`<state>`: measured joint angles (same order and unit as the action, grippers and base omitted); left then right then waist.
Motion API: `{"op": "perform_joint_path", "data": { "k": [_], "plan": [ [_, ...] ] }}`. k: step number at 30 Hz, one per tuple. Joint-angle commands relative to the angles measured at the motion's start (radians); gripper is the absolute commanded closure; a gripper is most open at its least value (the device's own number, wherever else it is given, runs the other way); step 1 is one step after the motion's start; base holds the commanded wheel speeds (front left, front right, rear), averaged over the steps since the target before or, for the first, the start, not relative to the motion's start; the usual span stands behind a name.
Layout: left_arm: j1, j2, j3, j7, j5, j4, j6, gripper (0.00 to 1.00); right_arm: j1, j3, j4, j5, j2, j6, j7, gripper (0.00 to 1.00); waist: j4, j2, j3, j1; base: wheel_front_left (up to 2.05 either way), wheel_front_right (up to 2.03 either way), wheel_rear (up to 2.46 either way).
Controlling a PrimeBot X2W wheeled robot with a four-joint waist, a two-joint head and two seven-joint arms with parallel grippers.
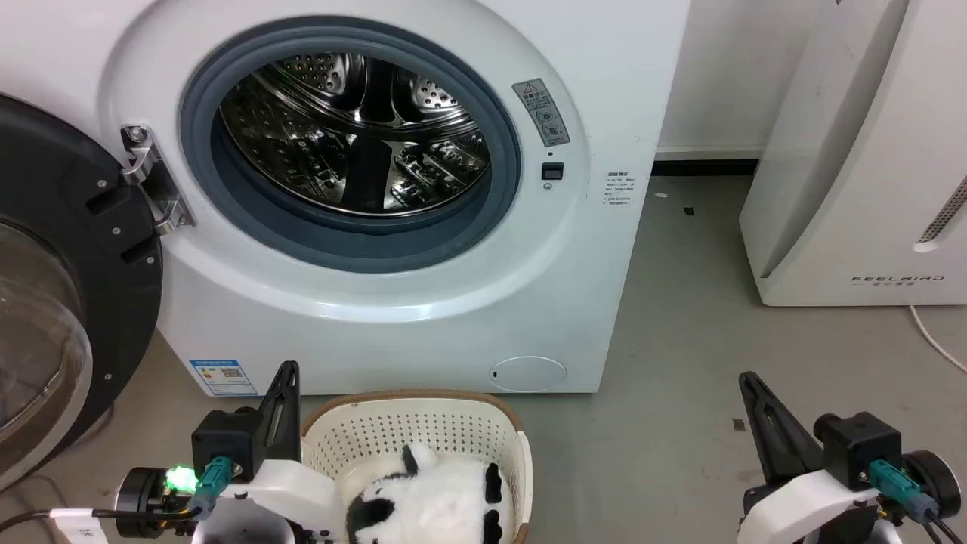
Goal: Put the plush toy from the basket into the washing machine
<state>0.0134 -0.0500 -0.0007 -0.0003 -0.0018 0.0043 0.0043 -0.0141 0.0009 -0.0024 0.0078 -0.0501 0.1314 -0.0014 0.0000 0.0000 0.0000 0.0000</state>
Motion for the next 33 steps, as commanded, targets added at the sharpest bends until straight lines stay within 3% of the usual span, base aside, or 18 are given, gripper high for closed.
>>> {"op": "perform_joint_path", "data": {
  "k": [1, 15, 16, 33],
  "plan": [
    [-0.013, 0.000, 0.001, 0.000, 0.002, -0.004, -0.004, 1.00, 0.014, -0.001, 0.002, -0.008, 0.000, -0.001, 0.001, 1.00, 0.000, 0.0000, 0.000, 0.0000, 0.00, 0.00, 0.00],
    [0.000, 0.000, 0.000, 0.000, 0.000, 0.000, 0.000, 1.00, 0.000, 0.000, 0.000, 0.000, 0.000, 0.000, 0.000, 1.00, 0.000, 0.0000, 0.000, 0.0000, 0.00, 0.00, 0.00],
    [0.000, 0.000, -0.001, 0.000, 0.000, 0.000, 0.001, 0.00, 0.000, -0.001, 0.000, 0.001, 0.000, 0.000, -0.001, 0.00, 0.000, 0.0000, 0.000, 0.0000, 0.00, 0.00, 0.00],
    [0.020, -0.001, -0.017, -0.031, -0.002, 0.025, 0.024, 0.00, 0.007, -0.022, -0.024, 0.029, 0.000, 0.000, -0.031, 0.00, 0.001, 0.0000, 0.017, 0.0000, 0.00, 0.00, 0.00]
  ]
}}
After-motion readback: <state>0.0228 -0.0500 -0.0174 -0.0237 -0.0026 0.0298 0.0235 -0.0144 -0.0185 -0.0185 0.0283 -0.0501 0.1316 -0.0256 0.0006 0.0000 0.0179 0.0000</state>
